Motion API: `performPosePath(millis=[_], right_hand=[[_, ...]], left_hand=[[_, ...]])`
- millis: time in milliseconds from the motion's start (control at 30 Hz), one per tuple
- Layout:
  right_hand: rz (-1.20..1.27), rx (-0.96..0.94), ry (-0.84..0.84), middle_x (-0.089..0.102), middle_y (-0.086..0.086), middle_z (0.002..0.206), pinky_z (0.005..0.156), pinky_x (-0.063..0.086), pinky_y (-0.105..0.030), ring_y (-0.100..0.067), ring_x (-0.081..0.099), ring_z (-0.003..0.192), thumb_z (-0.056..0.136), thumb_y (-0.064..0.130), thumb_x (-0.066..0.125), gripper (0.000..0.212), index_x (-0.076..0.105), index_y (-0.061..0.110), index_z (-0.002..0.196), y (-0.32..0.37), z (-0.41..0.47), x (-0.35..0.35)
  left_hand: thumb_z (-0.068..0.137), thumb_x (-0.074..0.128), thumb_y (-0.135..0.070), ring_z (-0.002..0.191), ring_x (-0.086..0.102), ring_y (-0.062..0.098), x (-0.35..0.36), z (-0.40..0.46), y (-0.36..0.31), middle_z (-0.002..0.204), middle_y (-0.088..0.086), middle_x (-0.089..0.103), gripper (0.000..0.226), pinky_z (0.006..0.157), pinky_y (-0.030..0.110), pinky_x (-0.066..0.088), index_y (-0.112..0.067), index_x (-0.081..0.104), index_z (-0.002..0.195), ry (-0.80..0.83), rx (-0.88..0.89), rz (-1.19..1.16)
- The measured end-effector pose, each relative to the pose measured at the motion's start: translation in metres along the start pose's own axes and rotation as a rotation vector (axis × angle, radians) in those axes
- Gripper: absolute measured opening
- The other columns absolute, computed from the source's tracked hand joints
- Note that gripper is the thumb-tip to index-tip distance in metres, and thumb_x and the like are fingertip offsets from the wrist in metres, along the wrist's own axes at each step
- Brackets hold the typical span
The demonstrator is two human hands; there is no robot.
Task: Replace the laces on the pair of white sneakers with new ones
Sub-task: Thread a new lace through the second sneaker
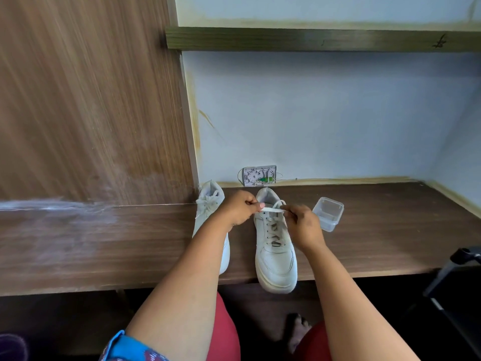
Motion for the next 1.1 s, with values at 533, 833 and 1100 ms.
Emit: performPosePath(millis=[533,833,1100], right_hand=[[0.147,0.042,-0.034,0.068,0.010,0.075,0.066,0.048,-0.016,-0.006,0.064,0.074,0.082,0.011,0.072,0.008,0.073,0.019,0.080,-0.005,0.016,0.003],[-0.054,0.107,0.049,0.067,-0.004,0.092,0.077,0.041,-0.032,-0.027,0.051,0.096,0.089,0.009,0.052,0.019,0.070,0.015,0.094,-0.011,0.021,0.038],[0.418,0.372,0.285,0.063,0.003,0.072,0.056,0.044,-0.010,-0.011,0.056,0.071,0.095,0.014,0.056,0.016,0.068,0.015,0.084,-0.025,0.022,0.050]], left_hand=[[0.074,0.073,-0.056,0.068,0.069,0.024,0.018,0.024,0.020,0.074,0.008,0.069,0.047,0.070,0.036,0.057,-0.017,0.049,0.064,-0.317,-0.177,0.066],[0.082,0.070,-0.010,0.063,0.069,0.023,0.025,0.031,0.035,0.068,0.015,0.068,0.020,0.068,0.041,0.061,-0.005,0.060,0.066,-0.265,-0.300,-0.180],[0.080,0.067,0.013,0.070,0.063,0.013,0.031,0.022,0.038,0.076,0.009,0.062,0.021,0.054,0.016,0.055,-0.003,0.056,0.072,-0.137,-0.299,-0.450]])
Point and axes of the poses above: each hand's wrist, its own z-axis towards the middle knuckle, its own x-axis out of the palm, y = z × x, the point moved 6 cm from there along z, towards the middle knuckle
